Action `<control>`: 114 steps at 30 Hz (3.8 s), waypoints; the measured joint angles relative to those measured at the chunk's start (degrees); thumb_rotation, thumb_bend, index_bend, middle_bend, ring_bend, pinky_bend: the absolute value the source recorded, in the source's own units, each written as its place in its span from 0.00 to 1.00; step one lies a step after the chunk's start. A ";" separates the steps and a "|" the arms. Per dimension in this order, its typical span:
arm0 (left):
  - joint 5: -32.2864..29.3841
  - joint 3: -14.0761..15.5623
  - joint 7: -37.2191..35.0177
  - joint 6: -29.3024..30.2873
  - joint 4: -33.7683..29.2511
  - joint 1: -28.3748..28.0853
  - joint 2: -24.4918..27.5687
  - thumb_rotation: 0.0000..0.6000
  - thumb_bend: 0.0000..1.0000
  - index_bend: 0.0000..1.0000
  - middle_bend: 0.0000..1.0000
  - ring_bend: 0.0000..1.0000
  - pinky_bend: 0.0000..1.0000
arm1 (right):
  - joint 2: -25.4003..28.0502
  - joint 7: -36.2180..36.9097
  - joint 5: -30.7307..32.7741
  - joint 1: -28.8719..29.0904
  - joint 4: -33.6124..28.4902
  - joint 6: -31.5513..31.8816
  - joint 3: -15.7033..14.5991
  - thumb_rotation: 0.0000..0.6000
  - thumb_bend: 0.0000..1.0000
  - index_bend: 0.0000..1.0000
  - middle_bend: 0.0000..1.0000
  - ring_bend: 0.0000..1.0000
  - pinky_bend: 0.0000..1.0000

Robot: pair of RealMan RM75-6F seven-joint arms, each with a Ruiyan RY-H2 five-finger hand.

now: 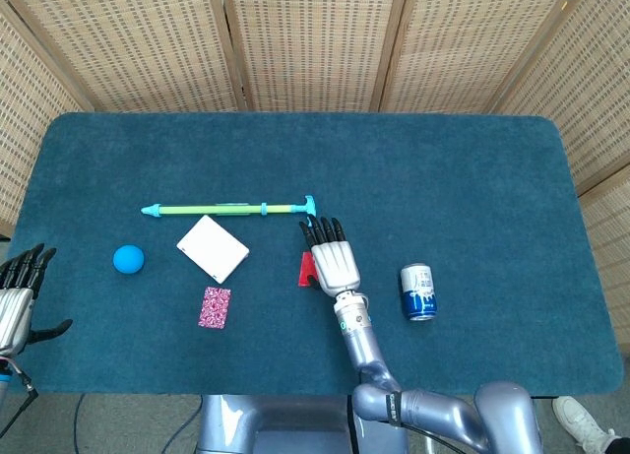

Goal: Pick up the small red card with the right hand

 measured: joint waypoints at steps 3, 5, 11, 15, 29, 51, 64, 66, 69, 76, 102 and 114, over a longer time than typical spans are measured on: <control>0.01 -0.02 -0.02 0.16 -0.05 0.07 0.02 1.00 0.14 0.00 0.00 0.00 0.05 | 0.21 -0.38 0.12 -0.32 -0.31 0.14 -0.22 1.00 0.69 0.08 0.00 0.00 0.00; -0.01 0.00 0.01 0.15 -0.06 0.07 0.04 1.00 0.14 0.00 0.00 0.00 0.05 | 0.29 -0.58 0.28 -0.46 -0.45 0.19 -0.25 1.00 0.68 0.08 0.00 0.00 0.00; -0.04 0.00 0.03 0.00 -0.04 -0.01 0.05 1.00 0.14 0.00 0.00 0.00 0.05 | 0.67 -1.22 0.80 -0.76 -1.22 -0.13 -0.39 1.00 0.57 0.08 0.00 0.00 0.00; 0.01 0.00 -0.14 0.02 -0.07 -0.02 0.11 1.00 0.14 0.00 0.00 0.00 0.05 | 1.08 -1.30 1.07 -1.33 -2.86 -0.15 -0.72 1.00 0.51 0.07 0.00 0.00 0.00; 1.36 0.41 -0.60 1.11 -0.96 0.39 0.74 1.00 0.14 0.00 0.00 0.00 0.05 | 2.34 -2.77 1.42 -3.66 -8.53 0.89 -3.22 1.00 0.37 0.07 0.00 0.00 0.00; 0.42 0.17 -0.56 0.22 -0.41 0.06 0.52 1.00 0.14 0.00 0.00 0.00 0.05 | -0.71 1.09 2.50 -1.92 0.69 -3.50 -1.37 1.00 0.36 0.08 0.00 0.00 0.00; 0.16 0.06 -0.76 0.09 -0.29 0.02 0.59 1.00 0.14 0.00 0.00 0.00 0.05 | -2.45 2.69 1.56 -1.10 4.55 -3.91 -0.97 1.00 0.36 0.43 0.00 0.00 0.00; 0.19 0.05 -0.79 0.13 -0.29 0.01 0.60 1.00 0.14 0.00 0.00 0.00 0.05 | -2.64 2.79 1.56 -1.12 4.95 -4.04 -1.00 1.00 0.36 0.45 0.00 0.00 0.00; 0.26 0.04 -0.84 0.25 -0.34 0.05 0.64 1.00 0.14 0.00 0.00 0.00 0.05 | -2.95 2.97 1.49 -1.15 5.57 -4.17 -1.03 1.00 0.35 0.47 0.00 0.00 0.00; 0.32 0.10 -0.90 0.22 -0.39 0.05 0.69 1.00 0.14 0.00 0.00 0.00 0.05 | -3.26 3.24 1.05 -1.21 6.10 -4.19 -0.98 1.00 0.35 0.54 0.06 0.00 0.00; 0.67 0.19 -0.86 0.34 -0.69 -0.01 0.77 1.00 0.15 0.00 0.00 0.00 0.05 | -1.70 1.85 0.93 -2.18 2.77 -4.29 -1.38 1.00 0.52 0.57 0.09 0.00 0.00; 0.76 0.19 -1.13 0.38 -0.76 0.00 0.92 1.00 0.15 0.00 0.00 0.00 0.05 | -1.13 0.89 1.62 -2.53 1.59 -4.68 -1.58 1.00 0.58 0.60 0.10 0.00 0.00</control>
